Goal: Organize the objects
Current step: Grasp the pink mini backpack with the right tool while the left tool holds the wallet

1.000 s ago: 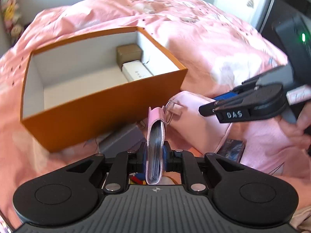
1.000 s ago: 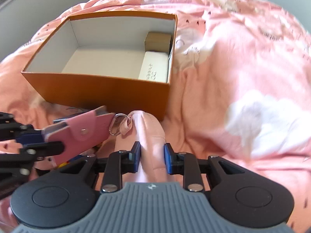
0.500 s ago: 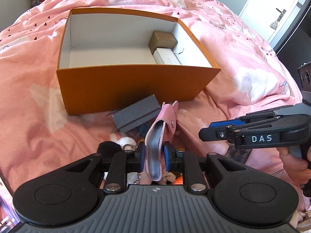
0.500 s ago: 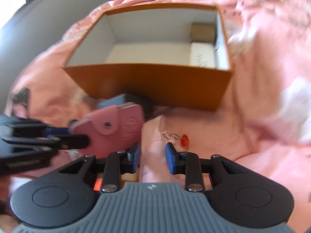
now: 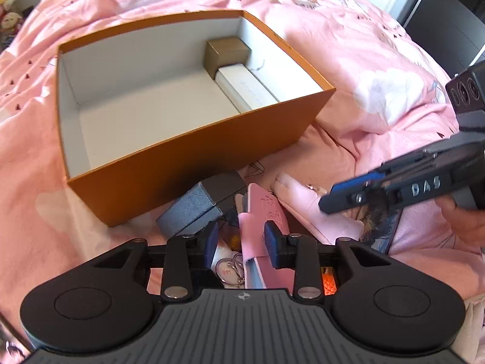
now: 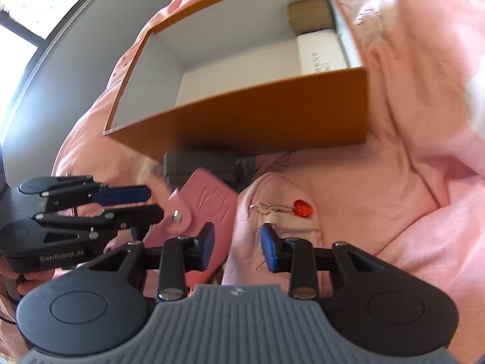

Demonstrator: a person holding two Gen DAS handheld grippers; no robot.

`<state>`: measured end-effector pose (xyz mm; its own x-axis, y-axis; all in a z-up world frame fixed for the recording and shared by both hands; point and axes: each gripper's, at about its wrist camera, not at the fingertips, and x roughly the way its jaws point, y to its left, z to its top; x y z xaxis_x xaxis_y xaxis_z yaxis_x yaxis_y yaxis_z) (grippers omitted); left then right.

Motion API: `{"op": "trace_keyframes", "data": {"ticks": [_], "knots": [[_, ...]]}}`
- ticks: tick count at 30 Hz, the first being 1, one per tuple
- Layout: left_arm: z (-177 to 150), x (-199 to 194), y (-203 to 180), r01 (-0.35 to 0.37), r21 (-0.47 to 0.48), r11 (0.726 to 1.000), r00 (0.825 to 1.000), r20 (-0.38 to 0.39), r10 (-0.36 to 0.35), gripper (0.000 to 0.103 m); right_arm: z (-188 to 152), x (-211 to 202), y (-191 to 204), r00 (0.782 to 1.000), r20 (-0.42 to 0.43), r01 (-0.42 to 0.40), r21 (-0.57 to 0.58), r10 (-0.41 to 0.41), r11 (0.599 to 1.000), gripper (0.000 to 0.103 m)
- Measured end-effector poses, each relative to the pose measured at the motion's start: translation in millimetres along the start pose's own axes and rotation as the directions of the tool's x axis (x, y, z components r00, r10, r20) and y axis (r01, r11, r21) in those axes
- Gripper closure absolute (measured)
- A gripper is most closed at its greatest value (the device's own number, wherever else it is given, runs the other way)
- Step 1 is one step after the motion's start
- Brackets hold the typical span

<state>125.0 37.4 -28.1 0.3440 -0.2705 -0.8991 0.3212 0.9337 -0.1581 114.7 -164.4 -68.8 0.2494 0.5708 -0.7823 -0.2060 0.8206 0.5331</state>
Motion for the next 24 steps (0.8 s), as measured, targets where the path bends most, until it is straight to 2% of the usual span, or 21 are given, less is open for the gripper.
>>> {"op": "trace_keyframes", "data": {"ticks": [4, 7, 11, 12, 16, 21, 24], "knots": [[6.4, 14.8, 3.1, 0.015, -0.004, 1.0, 0.998, -0.065, -0.016, 0.052, 6.1, -4.4, -22.0, 0.999, 0.008, 0.043, 0.076, -0.044, 0.996, 0.059], [5.1, 25.9, 2.6, 0.04, -0.03, 0.999, 0.994, -0.099, -0.043, 0.048, 7.1, 0.0, -42.2, 0.999, -0.014, 0.048, 0.147, -0.047, 0.988, 0.058], [4.4, 34.5, 0.3, 0.027, -0.048, 0.998, 0.993, -0.11, -0.032, 0.048, 4.2, 17.9, -56.6, 0.996, -0.088, 0.05, 0.2, -0.033, 0.979, 0.057], [5.5, 34.9, -0.2, 0.023, -0.054, 0.998, 0.994, -0.11, -0.029, 0.048, 2.3, 24.4, -59.7, 0.994, -0.109, 0.049, 0.209, -0.027, 0.977, 0.057], [6.7, 37.1, -0.2, 0.04, -0.088, 0.995, 0.992, -0.119, -0.05, 0.066, -1.3, 40.5, -71.5, 0.989, -0.137, -0.016, 0.261, 0.054, 0.965, 0.057], [6.6, 37.6, -1.0, 0.03, -0.108, 0.994, 0.992, -0.118, -0.043, 0.069, -2.5, 51.8, -82.7, 0.981, -0.15, -0.073, 0.308, 0.124, 0.949, 0.058], [6.2, 36.0, -0.7, 0.024, -0.115, 0.993, 0.993, -0.113, -0.038, 0.07, -4.8, 51.7, -84.5, 0.979, -0.14, -0.096, 0.316, 0.146, 0.944, 0.063]]}}
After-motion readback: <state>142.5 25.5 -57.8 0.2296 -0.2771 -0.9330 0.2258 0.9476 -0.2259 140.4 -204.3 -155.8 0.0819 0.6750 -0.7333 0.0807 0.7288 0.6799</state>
